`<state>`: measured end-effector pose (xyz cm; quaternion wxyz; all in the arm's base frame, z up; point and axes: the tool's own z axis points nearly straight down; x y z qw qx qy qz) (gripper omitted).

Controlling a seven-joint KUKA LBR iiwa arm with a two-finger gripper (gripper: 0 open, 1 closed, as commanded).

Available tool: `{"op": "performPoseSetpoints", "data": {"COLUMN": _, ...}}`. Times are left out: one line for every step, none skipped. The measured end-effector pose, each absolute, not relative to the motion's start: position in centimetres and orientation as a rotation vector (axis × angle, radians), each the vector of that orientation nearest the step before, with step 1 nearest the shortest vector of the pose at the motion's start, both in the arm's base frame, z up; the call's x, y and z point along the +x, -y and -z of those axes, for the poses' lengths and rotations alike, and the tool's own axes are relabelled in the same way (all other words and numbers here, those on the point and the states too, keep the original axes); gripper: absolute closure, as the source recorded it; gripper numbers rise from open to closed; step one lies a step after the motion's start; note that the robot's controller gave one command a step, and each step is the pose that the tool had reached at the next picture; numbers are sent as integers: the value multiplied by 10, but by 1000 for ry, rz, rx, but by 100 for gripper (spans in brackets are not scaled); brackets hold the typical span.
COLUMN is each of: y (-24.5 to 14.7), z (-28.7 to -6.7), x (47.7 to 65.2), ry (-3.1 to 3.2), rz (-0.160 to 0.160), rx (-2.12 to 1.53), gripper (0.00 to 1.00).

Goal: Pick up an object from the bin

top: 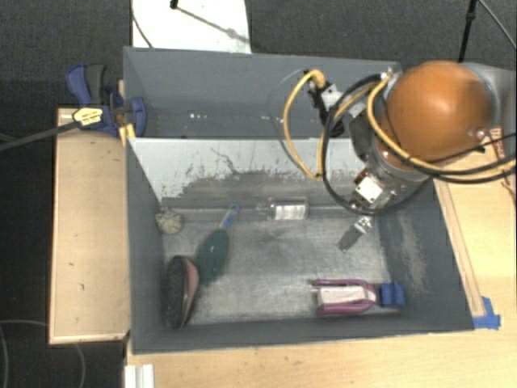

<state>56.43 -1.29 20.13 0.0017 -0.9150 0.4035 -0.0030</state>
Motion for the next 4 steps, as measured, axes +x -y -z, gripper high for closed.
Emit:
{"op": "performPoseSetpoints", "data": {"y": -3, "z": -134, "x": 480, "ry": -1253, "rz": -17, "rx": -2885, "gripper": 0}}
{"op": "performPoseSetpoints", "data": {"y": 10, "z": -80, "x": 488, "ry": -1011, "rz": -6, "rx": -2976, "gripper": 0}}
{"op": "performPoseSetpoints", "data": {"y": 2, "z": -74, "x": 485, "ry": -960, "rz": 1, "rx": -2992, "gripper": 0}}
{"op": "performPoseSetpoints", "data": {"y": 2, "z": -74, "x": 485, "ry": -961, "rz": 2, "rx": -2992, "gripper": 100}}
